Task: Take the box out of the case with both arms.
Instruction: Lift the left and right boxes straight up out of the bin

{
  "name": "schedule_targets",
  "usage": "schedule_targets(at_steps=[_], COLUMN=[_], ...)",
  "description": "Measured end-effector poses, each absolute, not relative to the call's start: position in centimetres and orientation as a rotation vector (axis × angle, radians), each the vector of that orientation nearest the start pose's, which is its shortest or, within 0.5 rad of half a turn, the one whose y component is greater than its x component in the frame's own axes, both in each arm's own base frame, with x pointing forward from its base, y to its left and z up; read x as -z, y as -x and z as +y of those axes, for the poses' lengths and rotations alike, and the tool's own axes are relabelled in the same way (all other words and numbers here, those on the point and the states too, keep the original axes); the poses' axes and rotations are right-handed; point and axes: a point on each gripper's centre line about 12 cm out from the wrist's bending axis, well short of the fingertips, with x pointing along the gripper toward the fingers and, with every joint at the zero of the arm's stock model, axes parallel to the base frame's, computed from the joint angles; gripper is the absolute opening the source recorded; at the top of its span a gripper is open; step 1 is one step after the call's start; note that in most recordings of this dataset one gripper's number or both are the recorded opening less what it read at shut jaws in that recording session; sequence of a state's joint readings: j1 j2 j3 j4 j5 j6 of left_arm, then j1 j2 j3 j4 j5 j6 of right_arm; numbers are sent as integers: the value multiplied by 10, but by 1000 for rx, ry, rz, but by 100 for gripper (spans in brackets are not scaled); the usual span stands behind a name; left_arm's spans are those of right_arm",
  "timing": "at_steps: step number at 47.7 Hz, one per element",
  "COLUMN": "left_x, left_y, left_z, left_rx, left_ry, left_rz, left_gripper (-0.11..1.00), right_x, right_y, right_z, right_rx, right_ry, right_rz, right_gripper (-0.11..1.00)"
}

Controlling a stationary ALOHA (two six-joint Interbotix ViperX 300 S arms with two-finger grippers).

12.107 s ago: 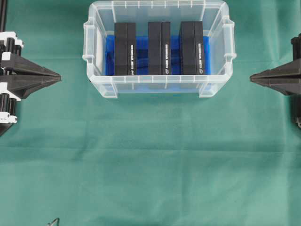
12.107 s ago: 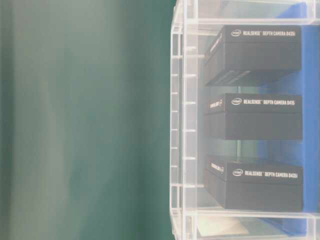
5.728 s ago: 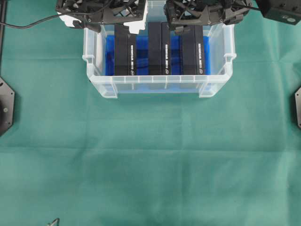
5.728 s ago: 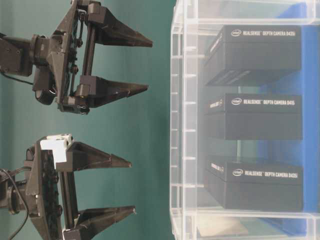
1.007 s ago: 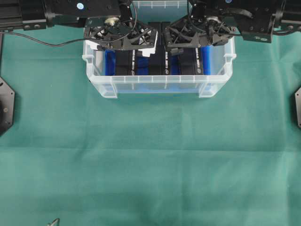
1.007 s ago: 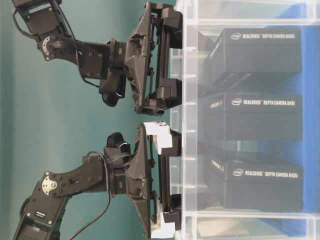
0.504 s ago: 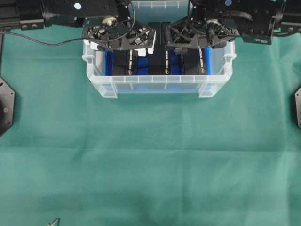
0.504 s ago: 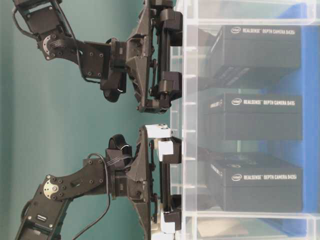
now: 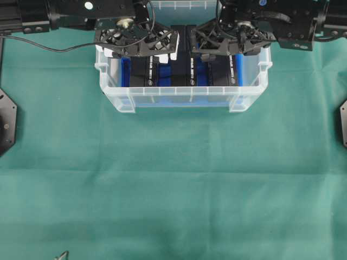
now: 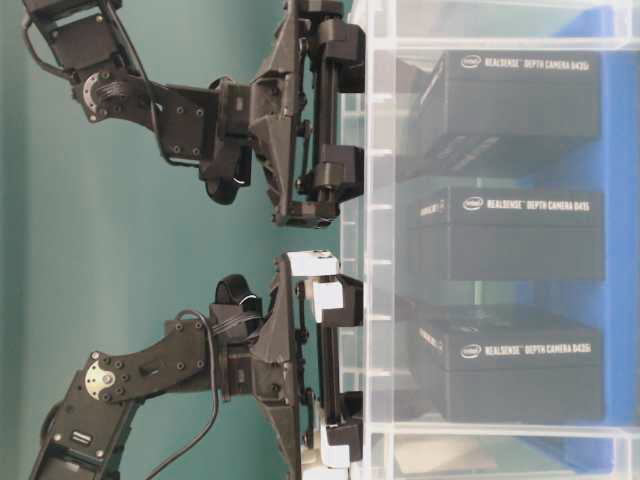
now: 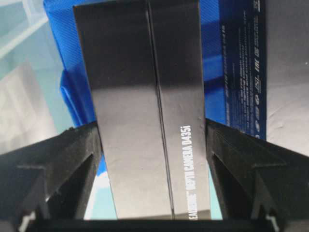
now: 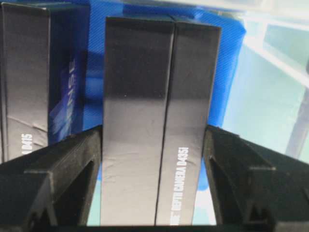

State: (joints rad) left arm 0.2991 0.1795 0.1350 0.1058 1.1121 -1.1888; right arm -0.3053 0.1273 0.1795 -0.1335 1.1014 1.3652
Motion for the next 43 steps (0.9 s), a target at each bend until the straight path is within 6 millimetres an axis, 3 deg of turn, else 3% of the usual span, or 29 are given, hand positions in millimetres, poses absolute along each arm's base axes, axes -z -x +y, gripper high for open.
schedule_targets(at_steps=[7, 14, 29, 43], left_x=[-208, -231, -303, -370], left_y=[-392, -393, -399, -387], left_z=[132, 135, 137, 133], left_rx=[-1115, -1101, -1066, -1058], left_ry=[1067, 1068, 1057, 1054], left_rz=[1093, 1067, 1019, 1000], left_gripper=[63, 63, 63, 63], right_x=[-217, -232, -292, -339], right_y=[-380, -380, -373, -365], right_z=[-134, -134, -136, -134], right_rx=[1242, 1247, 1262, 1262], right_ry=[-1187, -1190, -1174, -1188], right_rz=[982, 978, 927, 889], right_gripper=[65, 65, 65, 65])
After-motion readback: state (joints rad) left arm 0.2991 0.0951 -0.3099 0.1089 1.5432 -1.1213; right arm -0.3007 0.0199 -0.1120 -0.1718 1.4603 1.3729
